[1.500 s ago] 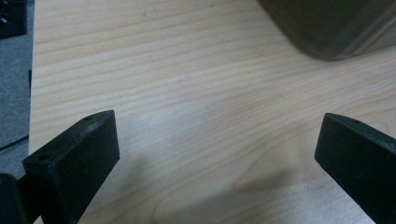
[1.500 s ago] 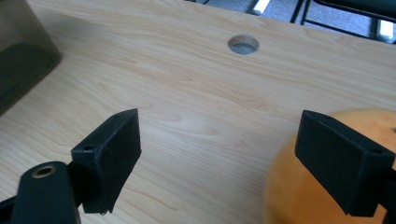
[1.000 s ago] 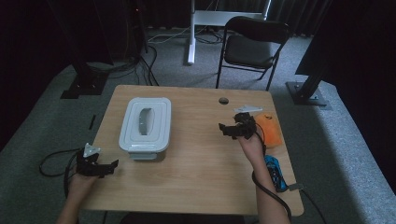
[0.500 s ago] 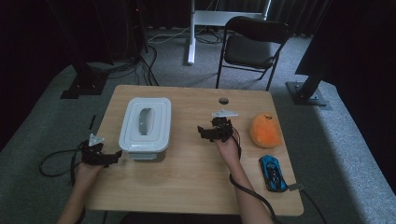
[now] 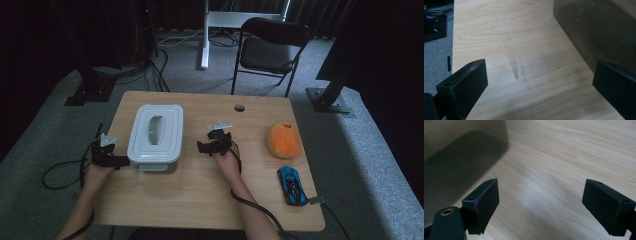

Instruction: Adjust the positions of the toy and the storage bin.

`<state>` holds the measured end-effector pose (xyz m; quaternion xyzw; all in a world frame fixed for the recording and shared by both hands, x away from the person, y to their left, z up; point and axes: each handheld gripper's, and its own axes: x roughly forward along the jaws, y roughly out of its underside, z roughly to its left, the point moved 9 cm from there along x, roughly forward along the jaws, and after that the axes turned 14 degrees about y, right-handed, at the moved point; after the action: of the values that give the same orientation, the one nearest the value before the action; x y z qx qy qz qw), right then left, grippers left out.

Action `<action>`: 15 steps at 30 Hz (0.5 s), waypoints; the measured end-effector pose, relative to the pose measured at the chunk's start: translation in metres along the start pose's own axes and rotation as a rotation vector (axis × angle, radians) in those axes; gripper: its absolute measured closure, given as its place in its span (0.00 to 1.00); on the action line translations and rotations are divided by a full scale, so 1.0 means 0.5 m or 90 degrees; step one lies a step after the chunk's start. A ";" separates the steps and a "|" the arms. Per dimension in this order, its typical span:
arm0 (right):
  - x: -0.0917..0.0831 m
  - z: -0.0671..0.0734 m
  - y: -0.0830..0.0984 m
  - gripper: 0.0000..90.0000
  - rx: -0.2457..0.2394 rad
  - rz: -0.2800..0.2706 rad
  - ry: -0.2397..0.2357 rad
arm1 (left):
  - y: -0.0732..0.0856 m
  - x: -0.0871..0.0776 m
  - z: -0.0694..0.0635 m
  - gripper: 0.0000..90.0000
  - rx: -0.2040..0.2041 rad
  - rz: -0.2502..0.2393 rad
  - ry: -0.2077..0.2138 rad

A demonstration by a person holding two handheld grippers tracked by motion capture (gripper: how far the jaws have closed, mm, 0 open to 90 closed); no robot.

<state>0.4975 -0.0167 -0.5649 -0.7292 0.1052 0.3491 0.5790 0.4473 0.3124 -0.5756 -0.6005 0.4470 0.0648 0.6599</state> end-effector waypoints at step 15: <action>0.031 0.087 -0.016 0.14 -0.010 -0.004 -0.026 | -0.008 0.020 -0.016 0.00 0.010 -0.006 0.007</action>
<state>0.4965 0.0294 -0.5722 -0.7270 0.0883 0.3631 0.5761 0.4519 0.3000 -0.5785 -0.5980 0.4482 0.0548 0.6622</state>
